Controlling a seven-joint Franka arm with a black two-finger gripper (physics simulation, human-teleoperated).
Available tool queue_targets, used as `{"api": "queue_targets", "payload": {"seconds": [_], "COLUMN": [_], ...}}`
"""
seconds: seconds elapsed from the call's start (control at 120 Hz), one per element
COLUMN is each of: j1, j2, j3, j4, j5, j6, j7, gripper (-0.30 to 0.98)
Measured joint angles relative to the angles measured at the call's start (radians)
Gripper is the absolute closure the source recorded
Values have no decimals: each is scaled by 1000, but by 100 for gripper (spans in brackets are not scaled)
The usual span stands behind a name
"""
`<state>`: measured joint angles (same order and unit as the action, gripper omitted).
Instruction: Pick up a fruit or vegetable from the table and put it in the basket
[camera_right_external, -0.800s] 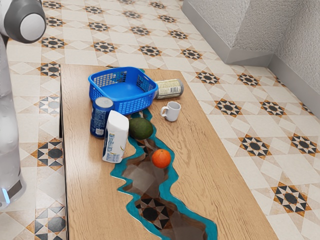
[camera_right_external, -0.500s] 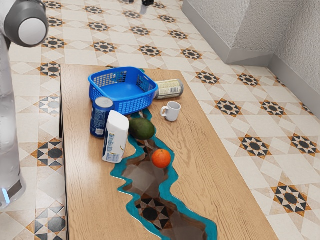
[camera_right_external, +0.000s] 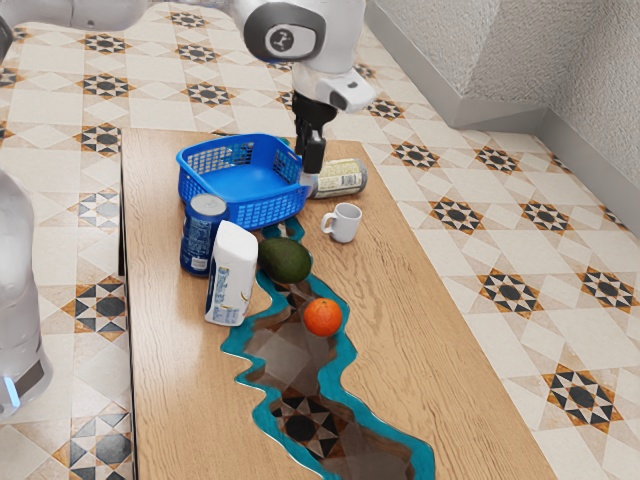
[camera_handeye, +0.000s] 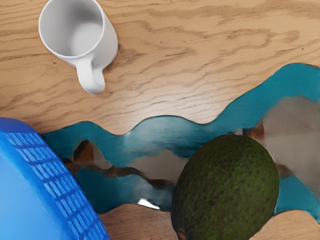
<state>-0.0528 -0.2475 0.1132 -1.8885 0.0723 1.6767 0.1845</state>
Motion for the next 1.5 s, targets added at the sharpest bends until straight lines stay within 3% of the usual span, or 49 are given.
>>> {"api": "queue_targets", "payload": {"seconds": [0.083,0.192,0.517,0.833,1.5], "j1": [178,241,229,207,212], "j2": [-83,-112,-105,-99,-62], "j3": [-174,-232,-243,-252,-252], "j4": [-142,-258,-412,-430,-519], "j5": [-42,-80,-146,-156,-184], "j6": [100,212,405,357,513], "j7": [-1,-2,-5,-10,-41], "gripper": [2,2,2,2,1]}}
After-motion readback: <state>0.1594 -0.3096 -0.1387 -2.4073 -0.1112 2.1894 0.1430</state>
